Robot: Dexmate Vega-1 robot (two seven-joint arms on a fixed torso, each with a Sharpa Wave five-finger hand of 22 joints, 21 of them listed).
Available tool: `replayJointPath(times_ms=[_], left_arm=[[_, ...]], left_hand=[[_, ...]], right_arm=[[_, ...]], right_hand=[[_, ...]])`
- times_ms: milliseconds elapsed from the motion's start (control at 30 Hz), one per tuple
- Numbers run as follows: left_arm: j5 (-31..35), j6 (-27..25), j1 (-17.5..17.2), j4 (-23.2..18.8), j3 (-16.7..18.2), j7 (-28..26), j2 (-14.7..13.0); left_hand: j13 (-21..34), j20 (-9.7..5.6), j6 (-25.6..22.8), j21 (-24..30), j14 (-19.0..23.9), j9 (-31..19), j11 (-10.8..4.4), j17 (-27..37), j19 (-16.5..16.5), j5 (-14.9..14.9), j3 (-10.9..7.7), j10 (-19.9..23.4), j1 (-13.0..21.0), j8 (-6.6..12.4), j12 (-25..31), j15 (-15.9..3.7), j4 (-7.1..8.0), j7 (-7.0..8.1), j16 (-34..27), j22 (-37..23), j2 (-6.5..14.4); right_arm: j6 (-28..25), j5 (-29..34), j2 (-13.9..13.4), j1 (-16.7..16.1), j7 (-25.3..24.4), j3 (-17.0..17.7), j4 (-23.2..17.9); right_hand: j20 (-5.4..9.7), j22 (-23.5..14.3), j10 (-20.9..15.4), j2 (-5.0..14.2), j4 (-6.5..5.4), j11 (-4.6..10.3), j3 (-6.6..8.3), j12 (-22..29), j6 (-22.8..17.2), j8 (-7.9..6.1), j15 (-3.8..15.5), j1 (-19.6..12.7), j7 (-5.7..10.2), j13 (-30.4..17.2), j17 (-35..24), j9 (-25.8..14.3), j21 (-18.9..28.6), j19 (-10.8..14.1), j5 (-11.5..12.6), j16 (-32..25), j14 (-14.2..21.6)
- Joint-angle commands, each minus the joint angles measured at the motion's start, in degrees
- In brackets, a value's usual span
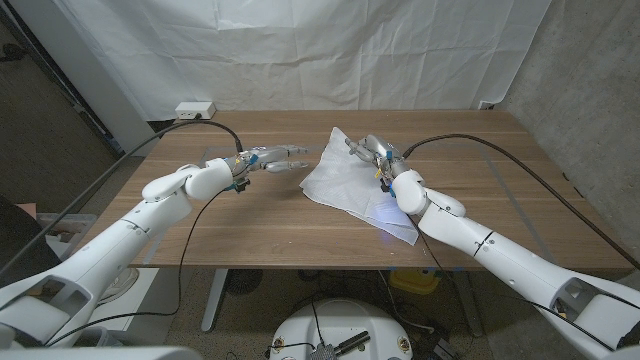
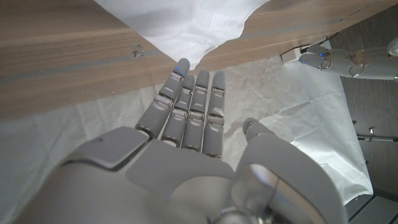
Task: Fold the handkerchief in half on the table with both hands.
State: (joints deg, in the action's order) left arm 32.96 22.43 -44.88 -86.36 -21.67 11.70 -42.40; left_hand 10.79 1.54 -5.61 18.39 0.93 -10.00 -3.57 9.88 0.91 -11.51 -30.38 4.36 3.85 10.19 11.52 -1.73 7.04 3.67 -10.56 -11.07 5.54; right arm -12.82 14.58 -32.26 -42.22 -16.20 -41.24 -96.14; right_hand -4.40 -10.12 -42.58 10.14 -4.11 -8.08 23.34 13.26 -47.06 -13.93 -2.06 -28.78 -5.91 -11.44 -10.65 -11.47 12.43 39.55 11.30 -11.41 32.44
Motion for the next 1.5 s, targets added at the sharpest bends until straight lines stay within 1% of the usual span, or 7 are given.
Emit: replayJointPath(times_ms=[33, 133, 633, 733, 1000, 1267, 1500], left_arm=[[-3.9, -1.2, -3.0, -0.2, 3.5, -4.1, 1.3], [-4.2, -2.6, -4.4, -1.2, 5.0, -6.7, 2.0], [-14.8, 2.1, -6.4, 2.2, 10.0, -13.0, 6.1], [-14.8, 3.4, -6.3, 2.7, 10.3, -14.3, 6.3], [-25.4, 10.8, -3.6, 9.0, 10.3, -9.5, 7.8], [-28.6, 13.4, -2.4, 11.2, 10.6, -7.3, 7.5], [-33.7, 16.3, -1.0, 15.3, 11.1, -4.6, 8.0]], left_hand=[[0.1, 0.29, 0.3, -0.2, 0.0, -0.2, 0.18, 0.0, 0.2, -0.3, -0.21, -0.3, 0.1, 0.25, 0.1, -0.37, 0.16, -0.14, 0.1, -0.1, 1.1], [0.1, 2.11, 0.4, -0.7, 0.5, -0.2, 0.18, 0.1, -0.9, -0.2, -0.18, -0.3, 0.0, 0.25, 0.2, 0.18, 0.3, 0.06, 0.0, -0.2, 1.0], [0.1, 2.31, 1.4, -0.5, 1.4, -0.1, 0.49, 0.1, 0.0, -0.1, 0.06, -0.3, -0.2, -0.03, 0.2, 0.63, 0.32, -0.03, -0.2, -0.2, 0.5], [0.1, 2.33, 1.6, -0.5, 1.4, -0.1, 0.57, 0.1, 0.1, -0.1, 0.08, -0.3, -0.2, -0.05, 0.2, 0.68, 0.29, -0.23, -0.2, -0.2, 0.4], [0.1, 2.14, 2.0, -0.5, 1.4, -0.1, 0.59, 0.1, 0.3, -0.1, 0.09, -0.7, -0.2, -0.12, 0.0, 0.69, 0.18, -0.32, -0.1, -0.2, 0.3], [0.1, 1.72, 3.1, -0.8, 0.5, -0.1, 0.94, 0.1, -0.4, -0.1, 0.02, -1.7, 0.0, -0.26, -0.3, 0.7, -0.04, -0.11, 0.3, -0.2, 0.2], [0.1, 1.65, 3.5, -0.9, 0.4, -0.1, 0.9, 0.1, -0.5, -0.1, -0.01, -1.9, 0.1, -0.27, -0.3, 0.78, -0.12, -0.27, 0.3, -0.2, 0.2]], right_arm=[[7.0, -9.4, 2.4, -3.3, -1.0, 6.4, 1.1], [8.3, -11.0, 3.3, -4.1, -1.5, 7.9, 1.8], [20.6, -23.3, 7.8, -5.3, 5.3, 15.4, 8.8], [21.8, -23.5, 9.9, -6.1, 2.2, 17.2, 9.2], [25.5, -27.4, 11.2, -6.5, 5.6, 20.4, 10.5], [26.8, -29.1, 13.2, -6.9, 5.4, 23.1, 11.7], [23.6, -26.1, 13.5, -8.5, 0.8, 24.5, 8.5]], right_hand=[[-0.1, -0.1, 0.7, 0.03, 0.1, 0.09, 0.84, -0.5, 1.0, 0.69, -0.19, -0.6, -0.01, -0.1, -0.1, 0.0, -0.4, -0.6, -0.2, 0.4, -0.8], [-0.1, -0.1, 1.2, -0.12, 0.06, 0.04, 0.97, -0.8, 1.7, 1.07, -0.23, -0.4, -0.18, -0.1, -0.2, 0.0, -0.4, -0.7, -0.3, 0.6, -1.4], [0.05, -0.1, 7.0, -1.38, 0.79, -0.15, 0.75, -2.6, 6.7, 3.12, -0.57, 0.9, 0.29, -0.2, -0.8, -0.2, -1.8, -5.3, -0.9, 1.3, -7.3], [-0.1, -0.1, 7.5, -1.8, 1.15, -0.15, 0.58, -2.6, 7.6, 3.29, -0.53, 0.9, 0.27, -0.2, -0.8, -0.2, -1.9, -6.0, -1.0, 1.3, -8.1], [-0.06, -0.1, 8.7, -2.46, 2.04, 0.22, 0.51, -2.7, 8.2, 3.27, -0.52, 0.6, 0.23, -0.3, -0.6, -0.2, -1.9, -6.8, -0.9, 1.4, -9.2], [-0.1, -0.1, 8.8, -2.75, 2.37, 0.21, 0.48, -2.6, 8.3, 3.15, -0.55, 0.6, 0.28, -0.3, -0.5, -0.3, -1.8, -7.1, -0.9, 1.2, -9.2], [-0.09, -0.1, 8.5, -2.87, 2.62, 0.03, 0.54, -2.3, 7.8, 2.87, -0.48, 0.6, 0.16, -0.3, -0.4, -0.3, -1.7, -7.1, -0.9, 1.0, -9.0]])
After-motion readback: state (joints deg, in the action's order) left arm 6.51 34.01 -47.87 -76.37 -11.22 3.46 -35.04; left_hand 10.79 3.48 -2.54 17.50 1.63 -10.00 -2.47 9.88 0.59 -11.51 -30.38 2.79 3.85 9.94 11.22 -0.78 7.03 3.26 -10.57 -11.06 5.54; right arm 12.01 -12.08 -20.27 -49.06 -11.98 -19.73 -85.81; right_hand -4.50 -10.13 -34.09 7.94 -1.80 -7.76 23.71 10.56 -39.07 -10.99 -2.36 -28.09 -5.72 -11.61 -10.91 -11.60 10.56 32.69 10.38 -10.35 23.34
